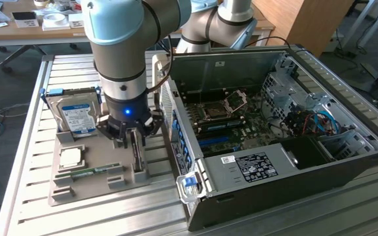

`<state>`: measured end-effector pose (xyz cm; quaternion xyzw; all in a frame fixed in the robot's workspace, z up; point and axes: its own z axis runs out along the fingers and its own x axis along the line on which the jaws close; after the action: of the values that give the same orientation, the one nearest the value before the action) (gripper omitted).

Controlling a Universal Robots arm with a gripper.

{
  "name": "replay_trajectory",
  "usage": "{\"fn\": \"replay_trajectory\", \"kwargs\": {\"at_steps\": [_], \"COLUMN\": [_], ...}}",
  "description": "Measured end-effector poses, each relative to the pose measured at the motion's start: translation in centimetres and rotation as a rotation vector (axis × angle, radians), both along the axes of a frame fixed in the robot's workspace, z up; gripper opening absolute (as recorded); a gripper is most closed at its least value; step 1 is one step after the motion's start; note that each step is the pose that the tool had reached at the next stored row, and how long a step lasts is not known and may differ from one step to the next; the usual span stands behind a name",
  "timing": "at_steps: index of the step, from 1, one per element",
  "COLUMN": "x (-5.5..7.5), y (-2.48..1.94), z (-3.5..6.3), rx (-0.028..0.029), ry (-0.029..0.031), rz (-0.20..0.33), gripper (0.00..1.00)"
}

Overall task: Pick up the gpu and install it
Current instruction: 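Pick up the gpu and move the gpu toward the slot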

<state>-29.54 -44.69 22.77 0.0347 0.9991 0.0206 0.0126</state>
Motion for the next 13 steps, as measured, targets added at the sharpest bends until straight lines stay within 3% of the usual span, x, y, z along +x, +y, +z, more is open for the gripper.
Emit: {"fn": "replay_trajectory", "kwargs": {"at_steps": [13], "x": [-0.08], "y": [0.00], "z": [0.00], "rx": [0.0000], "ry": [-0.0001], "rz": [0.016], "gripper": [0.47]}}
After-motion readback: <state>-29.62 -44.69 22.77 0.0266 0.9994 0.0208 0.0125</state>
